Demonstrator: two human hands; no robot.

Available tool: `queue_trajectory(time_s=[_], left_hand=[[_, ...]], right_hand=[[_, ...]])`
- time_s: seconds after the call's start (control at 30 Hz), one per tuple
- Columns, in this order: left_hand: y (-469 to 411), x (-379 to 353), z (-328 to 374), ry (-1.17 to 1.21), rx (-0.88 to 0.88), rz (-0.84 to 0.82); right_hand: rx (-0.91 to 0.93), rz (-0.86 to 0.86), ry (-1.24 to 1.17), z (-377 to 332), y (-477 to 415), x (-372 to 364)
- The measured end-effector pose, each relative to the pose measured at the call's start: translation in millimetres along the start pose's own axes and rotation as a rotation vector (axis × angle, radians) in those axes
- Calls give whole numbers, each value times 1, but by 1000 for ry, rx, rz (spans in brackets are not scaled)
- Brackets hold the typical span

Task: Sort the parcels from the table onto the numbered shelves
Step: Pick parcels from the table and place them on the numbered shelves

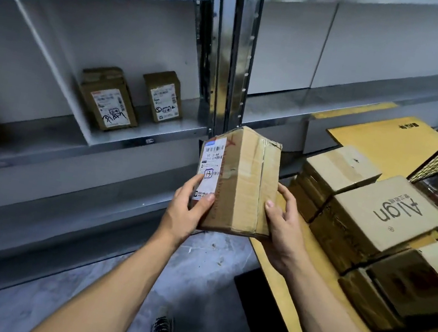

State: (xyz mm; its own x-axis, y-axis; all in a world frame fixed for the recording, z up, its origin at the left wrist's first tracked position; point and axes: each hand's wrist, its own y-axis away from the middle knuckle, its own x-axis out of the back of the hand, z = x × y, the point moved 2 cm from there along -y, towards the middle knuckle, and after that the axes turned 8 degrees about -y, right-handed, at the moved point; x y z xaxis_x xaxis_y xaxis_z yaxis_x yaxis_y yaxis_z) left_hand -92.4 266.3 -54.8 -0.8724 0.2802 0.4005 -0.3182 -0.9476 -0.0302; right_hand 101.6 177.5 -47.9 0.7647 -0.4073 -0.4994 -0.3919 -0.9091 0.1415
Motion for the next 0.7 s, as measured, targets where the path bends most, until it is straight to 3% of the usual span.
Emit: queue_trajectory(time_s=[0.13,0.33,0.6,0.7], left_hand=[[14,24,-2,-35,-20,82],[30,74,-7,-152,-60,239],[59,155,-26,-309,-57,403],[69,191,-31,-347,-83,444]], right_hand=[[1,-25,127,9,-5,-14],[86,-172,623,24,-21,-48],[-56,-403,506,52,1,-148],[-14,-437,540,71,14,-190]])
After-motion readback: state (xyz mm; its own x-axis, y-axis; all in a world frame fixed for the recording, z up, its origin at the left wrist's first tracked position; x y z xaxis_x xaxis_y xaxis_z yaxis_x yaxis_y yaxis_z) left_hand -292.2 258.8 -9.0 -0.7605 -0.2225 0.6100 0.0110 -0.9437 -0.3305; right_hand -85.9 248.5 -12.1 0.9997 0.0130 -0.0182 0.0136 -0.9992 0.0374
